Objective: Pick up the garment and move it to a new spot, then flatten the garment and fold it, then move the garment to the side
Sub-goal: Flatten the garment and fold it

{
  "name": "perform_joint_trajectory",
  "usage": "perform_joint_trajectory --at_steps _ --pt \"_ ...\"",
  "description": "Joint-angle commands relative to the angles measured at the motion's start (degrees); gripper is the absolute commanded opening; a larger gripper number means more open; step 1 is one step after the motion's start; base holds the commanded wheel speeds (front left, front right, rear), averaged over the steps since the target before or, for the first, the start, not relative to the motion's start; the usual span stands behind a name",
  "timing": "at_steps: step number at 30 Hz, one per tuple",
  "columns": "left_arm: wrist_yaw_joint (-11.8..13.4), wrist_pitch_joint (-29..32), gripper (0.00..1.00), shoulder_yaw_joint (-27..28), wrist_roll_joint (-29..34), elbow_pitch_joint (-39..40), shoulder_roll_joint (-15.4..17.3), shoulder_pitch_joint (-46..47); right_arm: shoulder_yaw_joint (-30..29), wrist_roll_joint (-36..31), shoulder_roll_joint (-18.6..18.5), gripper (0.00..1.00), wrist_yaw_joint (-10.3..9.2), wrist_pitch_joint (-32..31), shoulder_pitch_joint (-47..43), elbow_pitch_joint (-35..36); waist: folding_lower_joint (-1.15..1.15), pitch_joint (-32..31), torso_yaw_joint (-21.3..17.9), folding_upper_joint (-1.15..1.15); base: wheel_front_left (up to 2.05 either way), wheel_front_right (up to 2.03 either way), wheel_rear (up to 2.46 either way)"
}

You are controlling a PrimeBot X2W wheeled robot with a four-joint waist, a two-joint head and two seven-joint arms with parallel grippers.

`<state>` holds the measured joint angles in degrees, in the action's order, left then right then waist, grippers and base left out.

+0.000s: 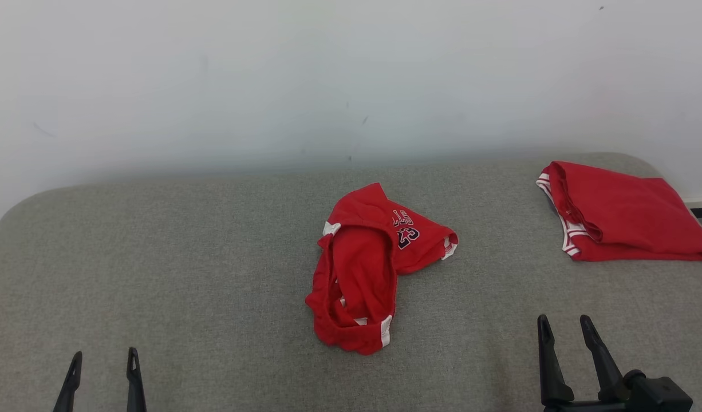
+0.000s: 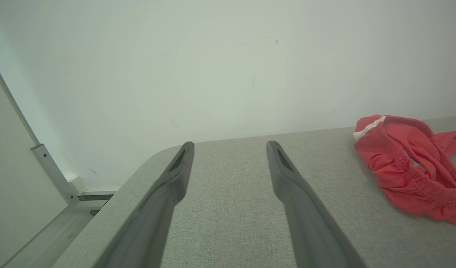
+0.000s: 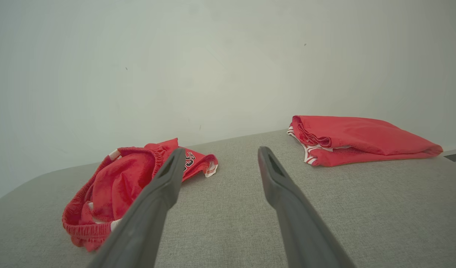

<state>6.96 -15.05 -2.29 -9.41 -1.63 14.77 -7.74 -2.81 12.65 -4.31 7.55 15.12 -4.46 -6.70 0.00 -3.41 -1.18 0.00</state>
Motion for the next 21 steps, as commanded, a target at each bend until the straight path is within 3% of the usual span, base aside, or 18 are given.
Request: perform_joint_trajectory --at_steps 1,21 --pt "-0.4 -0.2 1.0 0.5 0.4 0.4 -0.3 -0.6 0.0 -0.4 0.2 1.0 -0.16 0.0 -0.5 -0.1 0.0 0.0 0.0 0.0 0.0 0.0 0.0" --pt "-3.3 -0.2 1.0 3.7 2.4 -0.8 -2.1 -0.9 0.9 -0.7 -0.1 1.0 -0.16 0.0 -0.7 -0.8 0.0 -0.4 -0.1 0.0 0.0 0.0 0.0"
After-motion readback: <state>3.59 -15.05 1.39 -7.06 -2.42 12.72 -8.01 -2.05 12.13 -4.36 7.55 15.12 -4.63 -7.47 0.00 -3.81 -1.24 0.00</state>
